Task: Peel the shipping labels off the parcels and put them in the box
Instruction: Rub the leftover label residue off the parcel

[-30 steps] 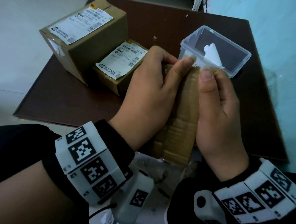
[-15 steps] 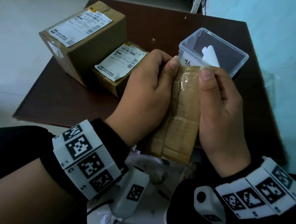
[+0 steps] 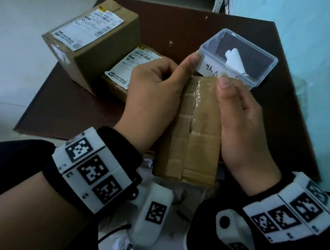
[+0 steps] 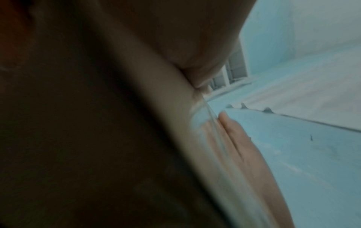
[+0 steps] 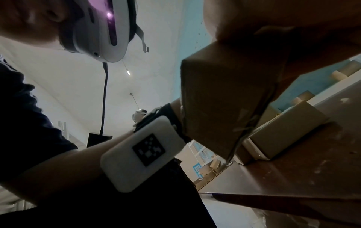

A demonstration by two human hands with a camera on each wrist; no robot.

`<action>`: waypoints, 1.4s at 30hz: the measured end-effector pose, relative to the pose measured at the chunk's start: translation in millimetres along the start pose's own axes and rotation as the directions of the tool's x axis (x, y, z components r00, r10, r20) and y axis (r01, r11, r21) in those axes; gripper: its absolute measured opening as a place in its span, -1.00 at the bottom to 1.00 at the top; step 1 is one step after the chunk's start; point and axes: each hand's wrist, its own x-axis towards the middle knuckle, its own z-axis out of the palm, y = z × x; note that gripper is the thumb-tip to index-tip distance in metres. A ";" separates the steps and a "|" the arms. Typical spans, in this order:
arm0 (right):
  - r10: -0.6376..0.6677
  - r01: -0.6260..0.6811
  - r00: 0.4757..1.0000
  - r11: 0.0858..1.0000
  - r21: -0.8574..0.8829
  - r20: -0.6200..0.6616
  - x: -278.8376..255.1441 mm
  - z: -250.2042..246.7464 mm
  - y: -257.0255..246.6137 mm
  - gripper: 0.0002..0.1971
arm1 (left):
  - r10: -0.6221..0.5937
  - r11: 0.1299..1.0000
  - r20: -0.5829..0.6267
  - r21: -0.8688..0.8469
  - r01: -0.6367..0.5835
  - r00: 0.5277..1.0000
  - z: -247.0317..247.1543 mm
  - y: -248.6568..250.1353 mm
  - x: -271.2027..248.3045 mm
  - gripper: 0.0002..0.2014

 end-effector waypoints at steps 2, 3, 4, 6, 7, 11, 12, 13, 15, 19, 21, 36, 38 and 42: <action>0.006 -0.005 1.000 1.000 0.020 -0.029 2.4 -3.9 0.5 -0.56 | 0.000 0.998 0.057 -0.063 0.004 0.998 -1.0 0.1 0.5 -0.56; 0.010 -0.009 0.999 1.000 0.021 -0.043 3.6 -6.3 -0.3 -0.53 | 0.010 0.997 0.101 -0.080 -0.002 0.995 -1.8 0.1 1.0 -0.66; 0.011 -0.010 0.999 1.000 0.015 -0.053 4.9 -8.9 -1.3 -0.49 | 0.026 0.995 0.150 -0.099 -0.011 0.988 -3.3 0.7 0.9 -0.75; 0.010 -0.009 0.998 1.000 0.021 -0.065 7.7 -14.4 -2.6 -0.43 | 0.048 0.989 0.249 -0.145 -0.012 0.967 -8.1 3.5 0.5 -0.80; 0.014 -0.012 0.998 0.999 0.036 -0.060 8.9 -16.3 -2.9 -0.41 | 0.058 0.987 0.294 -0.162 -0.010 0.954 -10.2 4.0 0.6 -0.78; -0.037 0.037 0.998 0.999 0.002 -0.047 10.7 -18.1 -2.0 -0.45 | 0.121 0.990 0.281 -0.098 -0.097 0.952 -9.7 2.1 -1.5 -0.87; -0.065 0.063 0.997 0.998 -0.026 -0.044 10.0 -17.5 -1.6 -0.53 | 0.148 0.989 0.241 -0.024 -0.147 0.959 -7.6 1.1 -2.7 -0.90; -0.090 0.088 0.995 0.995 -0.051 -0.044 8.7 -16.3 -1.6 -0.62 | 0.170 0.981 0.213 0.052 -0.184 0.962 -5.8 0.2 -4.0 -0.90; -0.143 0.139 0.989 0.986 -0.092 -0.039 5.3 -12.4 -2.8 -0.70 | 0.180 0.968 0.171 0.147 -0.205 0.969 -3.2 0.3 -4.7 -0.84; -0.211 0.210 0.977 0.973 -0.100 -0.004 3.5 -7.2 -2.0 -0.74 | 0.156 0.977 0.090 0.133 -0.167 0.984 -1.5 1.1 1.7 -0.63; -0.221 0.222 0.975 0.969 -0.112 0.022 3.0 -5.8 0.1 -0.77 | 0.124 0.985 0.050 0.114 -0.129 0.991 -1.7 0.4 4.9 -0.52; 0.009 -0.009 0.999 1.000 -0.023 -0.042 19.5 -23.7 -1.8 -0.47 | 0.064 0.992 0.280 -0.125 -0.030 0.958 -16.8 5.3 6.7 -0.83; -0.013 0.013 1.000 0.998 -0.057 -0.002 19.4 -22.4 -1.1 -0.63 | 0.078 0.997 0.208 -0.044 -0.070 0.975 -13.3 4.6 6.2 -0.74; 0.011 -0.005 0.996 0.998 -0.070 0.084 16.4 -17.3 -2.1 -0.73 | 0.011 1.000 0.148 0.016 -0.013 0.989 -10.8 2.9 9.4 -0.56</action>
